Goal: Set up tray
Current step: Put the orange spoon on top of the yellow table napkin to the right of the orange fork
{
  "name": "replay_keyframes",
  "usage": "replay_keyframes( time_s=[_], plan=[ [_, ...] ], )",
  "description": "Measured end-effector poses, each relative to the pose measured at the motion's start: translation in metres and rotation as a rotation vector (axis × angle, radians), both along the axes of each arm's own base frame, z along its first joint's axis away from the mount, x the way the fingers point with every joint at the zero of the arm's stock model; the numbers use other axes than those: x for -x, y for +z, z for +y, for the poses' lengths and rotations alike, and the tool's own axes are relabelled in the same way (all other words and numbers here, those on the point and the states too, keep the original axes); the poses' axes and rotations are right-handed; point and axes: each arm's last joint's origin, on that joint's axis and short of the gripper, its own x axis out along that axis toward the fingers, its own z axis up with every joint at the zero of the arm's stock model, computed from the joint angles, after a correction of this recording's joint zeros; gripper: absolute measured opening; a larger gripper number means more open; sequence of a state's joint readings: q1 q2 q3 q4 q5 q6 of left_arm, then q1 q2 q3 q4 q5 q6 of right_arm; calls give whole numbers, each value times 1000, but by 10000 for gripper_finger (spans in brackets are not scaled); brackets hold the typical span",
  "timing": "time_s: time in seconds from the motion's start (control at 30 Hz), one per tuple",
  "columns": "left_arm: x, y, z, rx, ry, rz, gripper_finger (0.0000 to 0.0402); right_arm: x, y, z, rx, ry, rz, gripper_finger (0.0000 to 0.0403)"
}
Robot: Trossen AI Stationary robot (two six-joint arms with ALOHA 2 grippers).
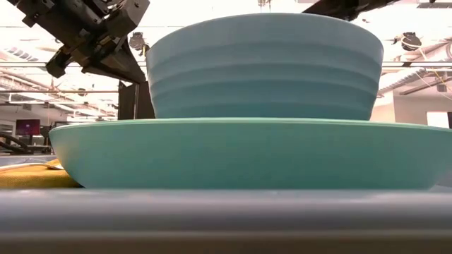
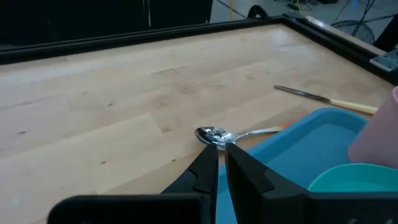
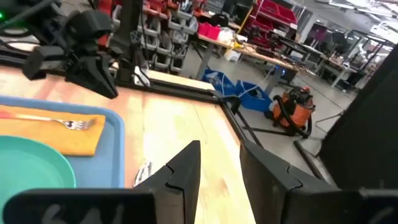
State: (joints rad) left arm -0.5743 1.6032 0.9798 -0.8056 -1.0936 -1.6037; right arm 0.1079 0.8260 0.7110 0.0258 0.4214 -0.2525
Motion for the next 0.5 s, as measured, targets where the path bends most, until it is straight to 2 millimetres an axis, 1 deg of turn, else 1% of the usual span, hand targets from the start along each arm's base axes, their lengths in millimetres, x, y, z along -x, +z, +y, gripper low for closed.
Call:
replay_keyframes(
  time_s=[0.1,0.23,0.37,0.5],
  plan=[
    [-1,0,0,3,3,-15,33,0,4,-1,-35,19,-1,102],
    [-3,0,3,11,13,-10,33,-7,5,-5,-95,50,39,102],
    [-5,0,7,9,15,17,33,-22,5,-14,-192,71,107,102],
    [-5,0,7,5,13,20,33,-42,2,-25,-257,79,231,102]
  ],
)
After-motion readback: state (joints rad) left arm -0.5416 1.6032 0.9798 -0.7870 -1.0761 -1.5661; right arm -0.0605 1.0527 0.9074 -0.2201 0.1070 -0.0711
